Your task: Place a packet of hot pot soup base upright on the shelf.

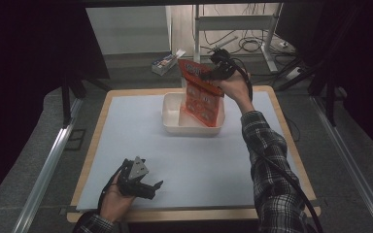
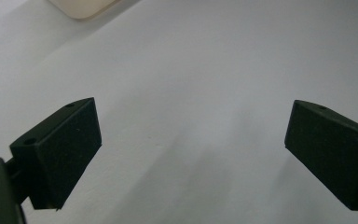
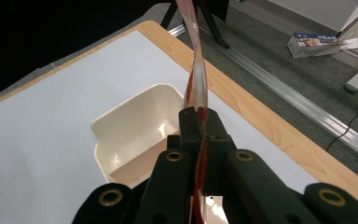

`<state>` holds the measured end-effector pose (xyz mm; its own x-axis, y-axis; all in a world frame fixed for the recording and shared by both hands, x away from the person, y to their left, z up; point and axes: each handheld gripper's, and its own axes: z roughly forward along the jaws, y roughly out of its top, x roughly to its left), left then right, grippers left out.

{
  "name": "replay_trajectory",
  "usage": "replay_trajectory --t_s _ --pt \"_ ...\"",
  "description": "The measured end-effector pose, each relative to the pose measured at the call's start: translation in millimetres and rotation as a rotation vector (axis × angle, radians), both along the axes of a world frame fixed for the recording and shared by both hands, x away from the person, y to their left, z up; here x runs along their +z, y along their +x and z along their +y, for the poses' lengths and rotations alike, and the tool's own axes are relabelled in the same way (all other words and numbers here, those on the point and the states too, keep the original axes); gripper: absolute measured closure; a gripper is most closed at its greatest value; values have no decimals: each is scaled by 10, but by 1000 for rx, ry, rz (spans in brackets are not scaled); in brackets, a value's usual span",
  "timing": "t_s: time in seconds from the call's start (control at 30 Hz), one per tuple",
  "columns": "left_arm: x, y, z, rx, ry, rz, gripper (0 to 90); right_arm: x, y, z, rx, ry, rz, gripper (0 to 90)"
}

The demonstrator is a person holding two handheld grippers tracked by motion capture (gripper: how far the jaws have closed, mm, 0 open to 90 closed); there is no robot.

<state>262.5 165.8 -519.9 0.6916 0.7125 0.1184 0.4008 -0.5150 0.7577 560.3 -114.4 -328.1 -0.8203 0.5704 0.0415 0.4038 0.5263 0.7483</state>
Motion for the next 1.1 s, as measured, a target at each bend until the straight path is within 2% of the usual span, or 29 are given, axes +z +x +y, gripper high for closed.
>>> replay_trajectory --t_s 0.07,0.33,0.43,0.6,0.67,0.7,0.73,0.87,1.0,1.1 --pt "0 -2 -5 -2 2 0 36 -11 0 -25 -18 -14 -12 886" --pt "-10 3 -18 -5 8 3 36 -60 74 -152 -79 4 -15 860" --pt "-14 4 -20 -4 13 4 37 -83 118 -198 -122 -8 -24 823" --pt "-16 4 -20 -2 12 4 37 -140 181 -280 -193 -26 -43 649" --pt "-18 7 -18 -2 11 5 37 -146 194 -304 -210 -29 -65 541" --pt "-18 7 -18 -2 11 5 37 -146 194 -304 -210 -29 -65 541" --pt "-18 8 -17 -2 11 5 37 -148 200 -315 -229 -31 -71 452" --pt "-21 15 -13 -1 -5 16 28 -164 223 -342 -245 -33 -73 254" --pt "-44 37 -12 -8 -16 46 13 -166 203 -344 -241 -33 -98 155" --pt "-42 39 -10 -16 -30 50 7 -150 187 -348 -233 -34 -104 116"
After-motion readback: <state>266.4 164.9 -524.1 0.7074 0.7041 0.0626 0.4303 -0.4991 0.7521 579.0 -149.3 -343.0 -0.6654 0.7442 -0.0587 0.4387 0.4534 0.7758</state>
